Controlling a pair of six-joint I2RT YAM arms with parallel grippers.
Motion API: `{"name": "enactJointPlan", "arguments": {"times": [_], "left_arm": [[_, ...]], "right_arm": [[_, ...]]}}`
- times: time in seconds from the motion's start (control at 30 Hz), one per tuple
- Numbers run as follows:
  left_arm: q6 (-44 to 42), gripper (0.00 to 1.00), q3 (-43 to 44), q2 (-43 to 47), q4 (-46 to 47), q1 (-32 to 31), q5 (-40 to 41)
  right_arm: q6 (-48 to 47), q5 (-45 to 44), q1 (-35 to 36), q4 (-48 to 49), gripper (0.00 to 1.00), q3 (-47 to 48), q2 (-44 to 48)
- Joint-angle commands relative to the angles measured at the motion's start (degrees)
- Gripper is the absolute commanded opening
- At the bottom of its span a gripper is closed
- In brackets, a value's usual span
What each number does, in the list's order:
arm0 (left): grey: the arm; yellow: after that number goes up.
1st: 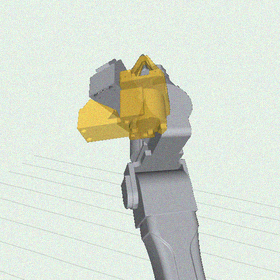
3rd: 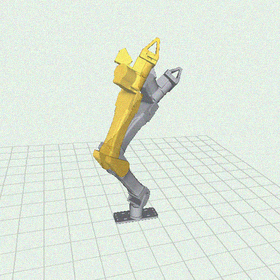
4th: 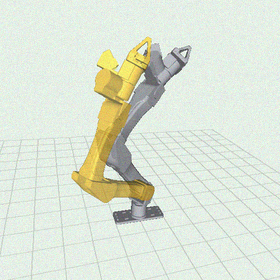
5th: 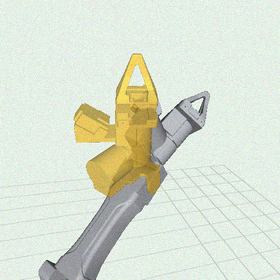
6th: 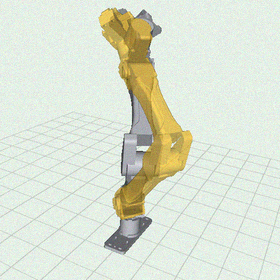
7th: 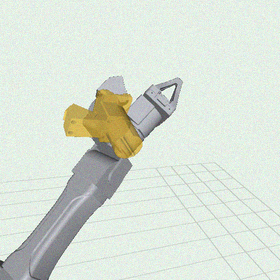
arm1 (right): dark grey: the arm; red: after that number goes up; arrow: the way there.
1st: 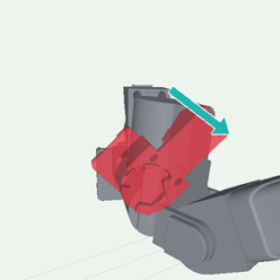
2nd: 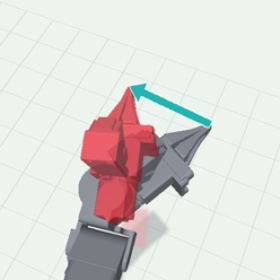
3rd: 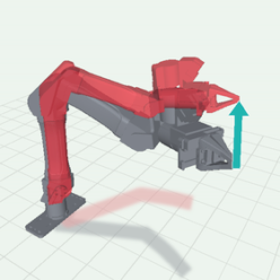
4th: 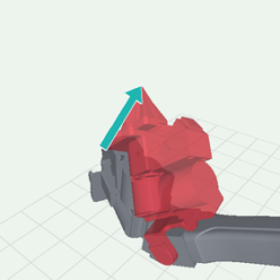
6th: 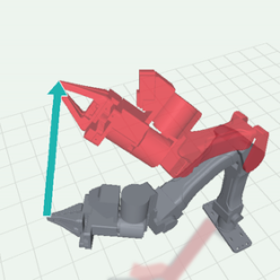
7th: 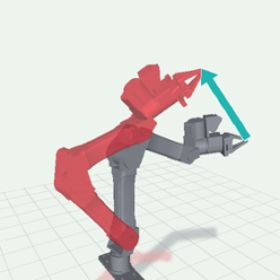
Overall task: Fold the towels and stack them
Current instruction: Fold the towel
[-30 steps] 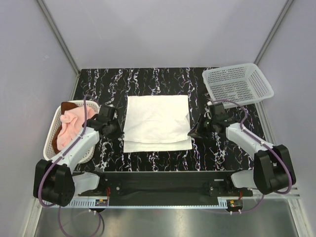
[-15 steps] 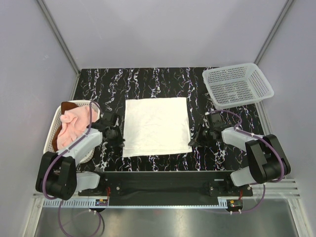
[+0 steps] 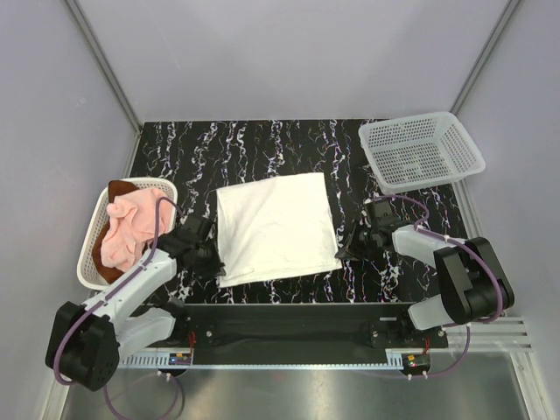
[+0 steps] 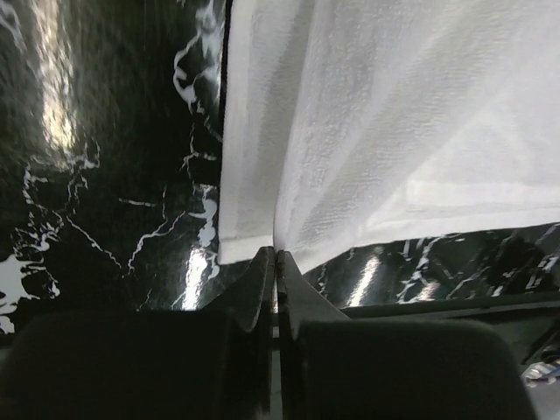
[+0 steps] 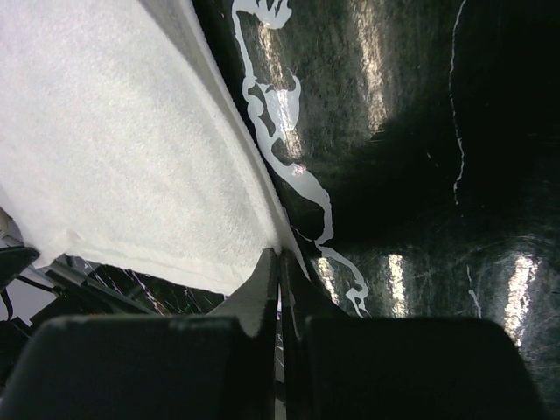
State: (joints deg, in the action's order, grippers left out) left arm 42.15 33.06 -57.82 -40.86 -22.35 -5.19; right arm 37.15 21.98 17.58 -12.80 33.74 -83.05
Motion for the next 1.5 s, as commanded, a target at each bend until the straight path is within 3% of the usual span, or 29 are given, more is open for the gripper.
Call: {"name": "enactJointPlan", "arguments": {"times": [0.0,0.27,0.4,0.43,0.77,1.0,1.1,1.3,1.47], "left_arm": [[3.5,0.0,-0.8,-1.9,1.3,-1.6,3.8],[5.3,0.0,-3.1,-5.3,5.3,-1.6,5.3],[3.6,0.0,-0.3,-14.4,8.2,-1.3,7.9],[3.3,0.0,1.7,-18.9,8.6,-1.3,7.9],[-2.3,0.0,16.7,-34.9,12.0,1.6,9.8],[-8.1,0.0,35.5,-50.9,9.8,5.1,8.1],[-10.3,0.0,38.4,-51.3,4.3,5.7,9.7],[-12.3,0.0,38.5,-40.0,-1.8,5.9,12.3],[-11.0,0.0,38.7,-34.0,-3.9,5.9,6.0]], "right_arm": [[-0.6,-1.9,0.6,-0.2,0.0,0.9,-0.6],[-0.6,-4.0,0.6,-1.8,0.0,1.9,1.3],[0.3,-5.5,0.6,-1.5,0.0,2.7,0.2],[0.5,-6.3,0.6,-1.3,0.0,3.1,0.0],[2.9,-14.7,0.4,-2.2,0.0,9.4,-4.7],[2.9,-15.9,-1.8,-4.1,0.0,18.4,-11.9],[1.0,-15.0,-1.7,-6.0,0.0,21.2,-12.8],[-4.4,-15.2,-1.7,-14.2,0.0,28.1,-10.6],[-6.0,-13.0,-1.9,-18.8,0.0,30.2,-7.5]]}}
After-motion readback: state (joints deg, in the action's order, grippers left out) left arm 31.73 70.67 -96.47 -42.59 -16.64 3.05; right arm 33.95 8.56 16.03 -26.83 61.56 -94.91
